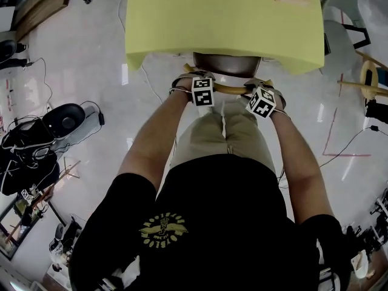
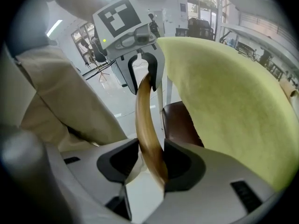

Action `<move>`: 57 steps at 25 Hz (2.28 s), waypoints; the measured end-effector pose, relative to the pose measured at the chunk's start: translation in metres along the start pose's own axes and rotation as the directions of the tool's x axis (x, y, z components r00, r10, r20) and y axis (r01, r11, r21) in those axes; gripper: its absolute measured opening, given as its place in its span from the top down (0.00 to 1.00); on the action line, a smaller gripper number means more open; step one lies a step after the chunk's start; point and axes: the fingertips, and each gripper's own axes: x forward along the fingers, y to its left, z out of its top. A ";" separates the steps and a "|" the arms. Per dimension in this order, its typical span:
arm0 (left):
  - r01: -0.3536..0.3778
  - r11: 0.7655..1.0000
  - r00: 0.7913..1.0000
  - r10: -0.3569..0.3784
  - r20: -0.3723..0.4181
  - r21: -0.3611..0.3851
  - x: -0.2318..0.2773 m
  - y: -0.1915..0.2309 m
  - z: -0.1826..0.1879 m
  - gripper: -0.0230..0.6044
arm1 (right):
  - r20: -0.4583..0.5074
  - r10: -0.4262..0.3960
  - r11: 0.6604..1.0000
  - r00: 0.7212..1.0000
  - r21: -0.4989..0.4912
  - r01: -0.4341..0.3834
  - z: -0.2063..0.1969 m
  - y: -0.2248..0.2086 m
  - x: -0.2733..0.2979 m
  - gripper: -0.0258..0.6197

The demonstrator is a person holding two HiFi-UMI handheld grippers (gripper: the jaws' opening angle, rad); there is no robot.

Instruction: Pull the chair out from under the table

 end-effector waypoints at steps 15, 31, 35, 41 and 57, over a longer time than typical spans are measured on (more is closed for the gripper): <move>0.046 0.998 0.998 -0.047 0.034 0.039 0.005 -0.061 -0.007 0.70 | -0.046 -0.034 0.997 0.998 0.069 0.037 -0.011 0.060 0.005 0.70; 0.047 0.997 0.999 -0.046 0.021 -0.053 0.014 -0.134 -0.004 0.70 | 0.023 0.048 0.998 0.999 0.037 -0.049 -0.029 0.121 0.000 0.70; 0.022 0.996 1.000 -0.021 0.016 -0.083 0.020 -0.160 0.001 0.71 | 0.015 0.065 0.998 0.998 -0.003 -0.065 -0.039 0.140 -0.003 0.70; 0.004 0.992 1.000 -0.004 -0.001 -0.122 0.030 -0.186 0.012 0.71 | 0.038 0.088 0.996 0.995 -0.025 -0.087 -0.056 0.158 -0.007 0.70; -0.028 0.988 0.998 0.019 -0.059 -0.154 0.039 -0.264 0.016 0.72 | 0.057 0.131 0.991 0.990 -0.046 -0.128 -0.076 0.231 -0.016 0.72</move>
